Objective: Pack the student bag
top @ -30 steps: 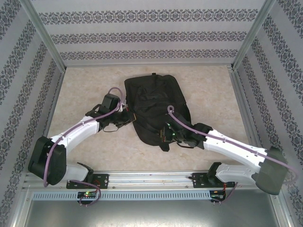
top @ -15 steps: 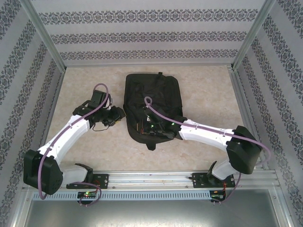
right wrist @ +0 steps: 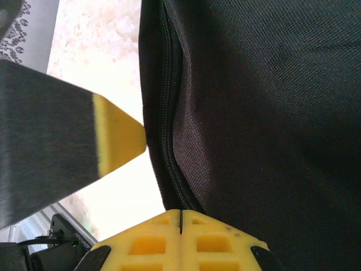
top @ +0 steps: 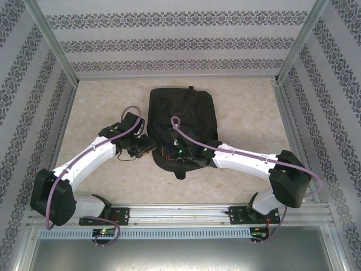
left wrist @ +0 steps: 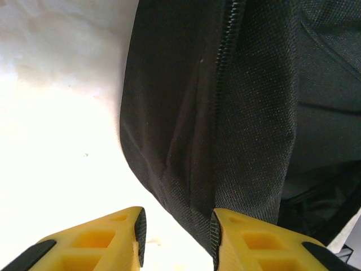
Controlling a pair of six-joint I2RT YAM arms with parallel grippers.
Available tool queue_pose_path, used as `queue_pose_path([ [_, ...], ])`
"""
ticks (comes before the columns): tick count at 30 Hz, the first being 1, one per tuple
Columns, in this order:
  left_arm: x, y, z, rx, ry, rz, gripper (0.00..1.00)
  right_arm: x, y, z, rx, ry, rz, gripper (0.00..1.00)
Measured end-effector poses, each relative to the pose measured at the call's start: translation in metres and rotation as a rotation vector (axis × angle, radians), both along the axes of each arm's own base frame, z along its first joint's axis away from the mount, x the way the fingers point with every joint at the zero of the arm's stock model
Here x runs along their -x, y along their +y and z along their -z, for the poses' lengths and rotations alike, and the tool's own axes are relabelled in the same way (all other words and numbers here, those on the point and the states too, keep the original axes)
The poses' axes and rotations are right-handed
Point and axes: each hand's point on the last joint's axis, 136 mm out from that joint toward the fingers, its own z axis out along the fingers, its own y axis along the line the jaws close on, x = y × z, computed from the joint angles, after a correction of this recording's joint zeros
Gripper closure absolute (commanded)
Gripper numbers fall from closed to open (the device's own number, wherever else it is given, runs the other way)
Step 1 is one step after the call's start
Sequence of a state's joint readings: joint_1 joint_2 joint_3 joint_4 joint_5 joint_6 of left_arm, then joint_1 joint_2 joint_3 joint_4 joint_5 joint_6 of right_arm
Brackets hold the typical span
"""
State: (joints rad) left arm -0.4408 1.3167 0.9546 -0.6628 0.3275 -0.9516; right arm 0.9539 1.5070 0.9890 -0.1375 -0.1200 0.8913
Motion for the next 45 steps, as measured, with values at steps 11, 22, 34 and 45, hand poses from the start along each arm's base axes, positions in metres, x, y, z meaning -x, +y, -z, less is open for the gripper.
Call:
queue_pose_path([
  [11, -0.005, -0.012, -0.005, -0.006, -0.036, 0.031, 0.60, 0.003, -0.004, 0.007, 0.006, 0.005, 0.000, 1.00],
  [22, 0.000, -0.021, 0.003, -0.020, -0.017, 0.065, 0.68, 0.002, -0.005, 0.009, 0.011, 0.004, 0.005, 1.00],
  [34, 0.004, -0.015, 0.014, -0.052, -0.018, 0.072, 1.00, 0.012, -0.024, 0.012, 0.037, -0.003, 0.012, 1.00],
  [45, -0.001, 0.002, 0.008, -0.112, -0.070, 0.068, 1.00, 0.027, -0.066, 0.018, 0.138, -0.079, 0.001, 1.00],
])
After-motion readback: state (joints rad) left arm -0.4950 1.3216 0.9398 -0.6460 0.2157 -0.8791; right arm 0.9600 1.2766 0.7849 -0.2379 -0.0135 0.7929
